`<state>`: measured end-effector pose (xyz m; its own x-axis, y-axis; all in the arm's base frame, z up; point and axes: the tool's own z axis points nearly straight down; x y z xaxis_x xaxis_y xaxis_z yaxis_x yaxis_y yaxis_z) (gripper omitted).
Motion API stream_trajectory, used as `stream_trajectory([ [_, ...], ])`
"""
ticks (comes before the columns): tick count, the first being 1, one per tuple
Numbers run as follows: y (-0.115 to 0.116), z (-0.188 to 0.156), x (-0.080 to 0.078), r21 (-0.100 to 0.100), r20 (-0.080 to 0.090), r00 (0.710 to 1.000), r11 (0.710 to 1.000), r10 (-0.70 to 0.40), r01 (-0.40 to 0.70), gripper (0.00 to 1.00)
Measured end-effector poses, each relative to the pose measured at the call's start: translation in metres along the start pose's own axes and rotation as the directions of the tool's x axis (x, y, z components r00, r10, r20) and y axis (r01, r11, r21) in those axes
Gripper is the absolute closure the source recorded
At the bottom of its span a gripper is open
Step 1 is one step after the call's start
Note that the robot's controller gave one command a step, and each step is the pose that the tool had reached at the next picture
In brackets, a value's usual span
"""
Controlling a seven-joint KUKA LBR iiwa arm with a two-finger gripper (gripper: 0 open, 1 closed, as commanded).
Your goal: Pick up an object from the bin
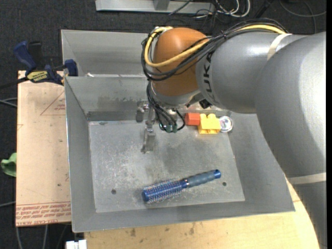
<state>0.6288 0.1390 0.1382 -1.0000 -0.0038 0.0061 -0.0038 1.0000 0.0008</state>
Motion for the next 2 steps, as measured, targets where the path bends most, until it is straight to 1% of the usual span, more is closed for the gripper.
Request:
stream_trajectory([
  [1,0.001,0.0612,0.0646,0.001,-0.002,0.992,0.992,-0.125,0.125,0.0],
  [2,0.001,0.0581,0.0613,0.0,0.006,0.992,0.992,-0.123,0.123,1.0],
])
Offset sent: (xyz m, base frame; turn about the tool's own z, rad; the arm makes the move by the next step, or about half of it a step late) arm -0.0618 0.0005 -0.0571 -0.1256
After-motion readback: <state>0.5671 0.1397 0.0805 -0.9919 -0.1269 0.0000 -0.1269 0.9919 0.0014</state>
